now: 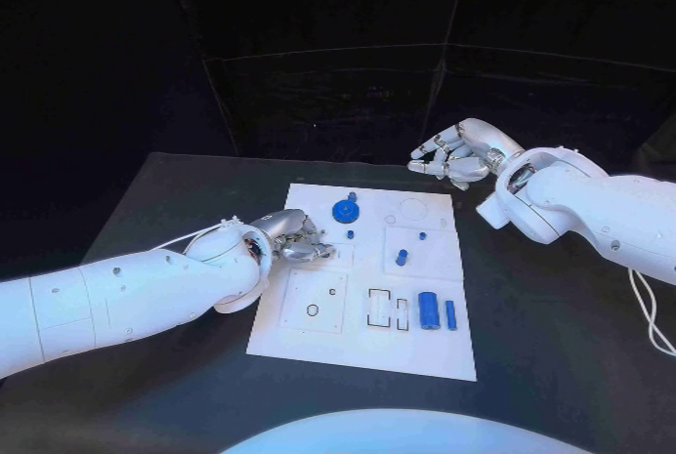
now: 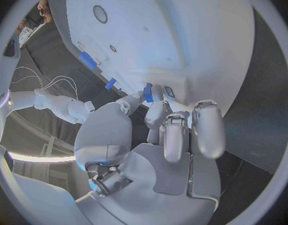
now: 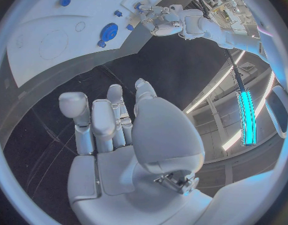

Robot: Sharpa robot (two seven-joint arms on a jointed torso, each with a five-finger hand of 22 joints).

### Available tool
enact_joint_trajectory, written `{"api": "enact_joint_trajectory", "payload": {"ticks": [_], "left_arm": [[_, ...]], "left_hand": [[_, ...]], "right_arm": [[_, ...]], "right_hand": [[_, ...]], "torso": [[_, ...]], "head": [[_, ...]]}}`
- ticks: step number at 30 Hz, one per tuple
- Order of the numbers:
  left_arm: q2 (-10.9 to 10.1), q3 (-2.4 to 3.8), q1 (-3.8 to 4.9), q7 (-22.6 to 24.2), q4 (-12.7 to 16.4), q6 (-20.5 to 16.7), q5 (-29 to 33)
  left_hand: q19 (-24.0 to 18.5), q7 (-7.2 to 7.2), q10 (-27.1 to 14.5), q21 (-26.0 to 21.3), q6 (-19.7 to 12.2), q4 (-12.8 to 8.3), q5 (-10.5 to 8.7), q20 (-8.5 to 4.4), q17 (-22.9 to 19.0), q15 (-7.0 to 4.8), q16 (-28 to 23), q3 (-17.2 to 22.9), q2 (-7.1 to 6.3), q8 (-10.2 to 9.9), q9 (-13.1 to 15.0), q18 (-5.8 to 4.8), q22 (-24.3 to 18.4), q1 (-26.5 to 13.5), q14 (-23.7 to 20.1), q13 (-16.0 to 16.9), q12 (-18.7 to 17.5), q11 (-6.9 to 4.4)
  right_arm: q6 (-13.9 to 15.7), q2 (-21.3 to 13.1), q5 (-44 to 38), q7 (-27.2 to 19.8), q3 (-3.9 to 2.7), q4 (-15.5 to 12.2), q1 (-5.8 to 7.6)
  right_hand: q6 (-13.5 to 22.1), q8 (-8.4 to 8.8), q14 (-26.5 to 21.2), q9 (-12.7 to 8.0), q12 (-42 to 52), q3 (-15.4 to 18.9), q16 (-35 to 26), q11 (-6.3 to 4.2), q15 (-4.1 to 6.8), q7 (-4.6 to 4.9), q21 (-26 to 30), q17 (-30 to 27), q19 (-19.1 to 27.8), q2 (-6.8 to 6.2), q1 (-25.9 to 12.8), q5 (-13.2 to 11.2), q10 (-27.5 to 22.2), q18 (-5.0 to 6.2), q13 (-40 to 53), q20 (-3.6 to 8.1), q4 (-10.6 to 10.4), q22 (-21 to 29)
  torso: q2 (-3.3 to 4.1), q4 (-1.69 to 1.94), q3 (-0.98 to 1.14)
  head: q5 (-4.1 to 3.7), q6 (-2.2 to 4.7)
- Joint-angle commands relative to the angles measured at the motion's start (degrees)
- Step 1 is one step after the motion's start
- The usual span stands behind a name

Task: Assemble the parts on the task board

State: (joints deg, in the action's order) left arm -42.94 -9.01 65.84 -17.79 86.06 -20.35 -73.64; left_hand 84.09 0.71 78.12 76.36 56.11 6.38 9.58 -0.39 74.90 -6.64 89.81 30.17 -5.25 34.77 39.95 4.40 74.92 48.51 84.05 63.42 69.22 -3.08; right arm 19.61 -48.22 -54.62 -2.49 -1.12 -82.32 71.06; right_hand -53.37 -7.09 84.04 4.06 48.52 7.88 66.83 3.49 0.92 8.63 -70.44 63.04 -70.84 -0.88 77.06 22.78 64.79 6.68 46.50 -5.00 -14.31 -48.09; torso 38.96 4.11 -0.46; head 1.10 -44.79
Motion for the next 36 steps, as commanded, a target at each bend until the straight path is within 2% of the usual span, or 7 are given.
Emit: {"api": "enact_joint_trajectory", "payload": {"ticks": [1,7,18,27,36], "left_arm": [[-0.08,0.04,0.18,-0.15,0.15,0.74,1.17],[-0.23,0.09,0.5,-0.13,0.28,1.25,1.55],[-0.22,0.13,1.57,-0.14,0.05,3.01,2.52],[0.15,0.13,1.8,-0.16,-0.48,4.68,2.95],[0.36,0.13,1.85,-0.16,-0.73,4.81,3.38]], "left_hand": [[2.07,0.07,0.42,0.43,0.45,0.7,0.33,0.16,15.1,0.21,0.19,-0.09,0.19,0.02,-0.13,-1.05,2.16,-0.96,5.95,0.15,0.36,-0.05],[2.22,-0.01,0.68,0.89,0.7,2.11,0.33,0.14,15.1,0.17,0.19,-0.46,0.46,0.06,-0.29,-1.16,2.67,-2.51,5.95,0.57,0.74,-0.11],[2.26,-0.04,0.76,1.0,0.76,2.36,0.33,0.12,15.1,0.15,0.19,-0.52,0.48,0.08,-0.32,-1.18,2.78,-2.79,5.95,0.72,0.87,-0.13],[2.23,-0.05,0.74,0.9,0.75,2.32,0.27,0.12,15.1,0.15,0.19,-0.58,0.33,0.08,-0.33,-1.16,2.7,-2.8,5.95,0.68,0.84,-0.13],[2.2,-0.04,0.68,0.81,0.74,2.33,0.24,0.12,15.1,0.14,0.19,-0.63,0.28,0.08,-0.34,-1.13,2.61,-2.83,5.95,0.53,0.72,-0.13]], "right_arm": [[-0.05,0.07,-0.32,-0.35,-0.03,0.01,0.09],[-0.07,0.11,-0.32,-0.35,-0.03,0.06,0.09],[-0.13,0.2,-0.32,-0.34,-0.03,0.12,0.09],[-0.15,0.2,-0.32,-0.32,-0.03,0.11,0.09],[-0.17,0.19,-0.32,-0.29,-0.03,0.11,0.09]], "right_hand": [[-0.11,-0.26,0.64,-0.03,-0.21,0.16,-0.34,-0.08,0.18,-0.16,0.37,-0.04,0.26,0.54,-0.07,0.41,-0.39,1.03,-0.07,-0.01,-0.18,0.04],[-0.11,-0.26,0.64,-0.03,-0.21,0.16,-0.34,-0.08,0.18,-0.16,0.37,-0.04,0.26,0.54,-0.07,0.41,-0.39,1.03,-0.07,-0.01,-0.18,0.04],[-0.11,-0.26,0.64,-0.03,-0.21,0.16,-0.34,-0.08,0.18,-0.16,0.37,-0.04,0.26,0.54,-0.07,0.41,-0.39,1.03,-0.07,-0.01,-0.18,0.04],[-0.11,-0.26,0.64,-0.03,-0.21,0.16,-0.34,-0.08,0.18,-0.16,0.37,-0.04,0.26,0.54,-0.07,0.41,-0.39,1.03,-0.07,-0.01,-0.18,0.04],[-0.11,-0.26,0.64,-0.03,-0.21,0.16,-0.34,-0.08,0.18,-0.16,0.37,-0.04,0.26,0.54,-0.07,0.41,-0.39,1.03,-0.07,-0.01,-0.18,0.04]], "torso": [[0.0,0.0,0.03],[0.04,0.01,0.03],[-0.02,0.0,0.01],[0.01,0.0,0.03],[0.01,0.05,0.0]], "head": [[-0.04,-0.08],[-0.12,-0.12],[-0.13,-0.18],[-0.27,-0.23],[-0.35,-0.21]]}}
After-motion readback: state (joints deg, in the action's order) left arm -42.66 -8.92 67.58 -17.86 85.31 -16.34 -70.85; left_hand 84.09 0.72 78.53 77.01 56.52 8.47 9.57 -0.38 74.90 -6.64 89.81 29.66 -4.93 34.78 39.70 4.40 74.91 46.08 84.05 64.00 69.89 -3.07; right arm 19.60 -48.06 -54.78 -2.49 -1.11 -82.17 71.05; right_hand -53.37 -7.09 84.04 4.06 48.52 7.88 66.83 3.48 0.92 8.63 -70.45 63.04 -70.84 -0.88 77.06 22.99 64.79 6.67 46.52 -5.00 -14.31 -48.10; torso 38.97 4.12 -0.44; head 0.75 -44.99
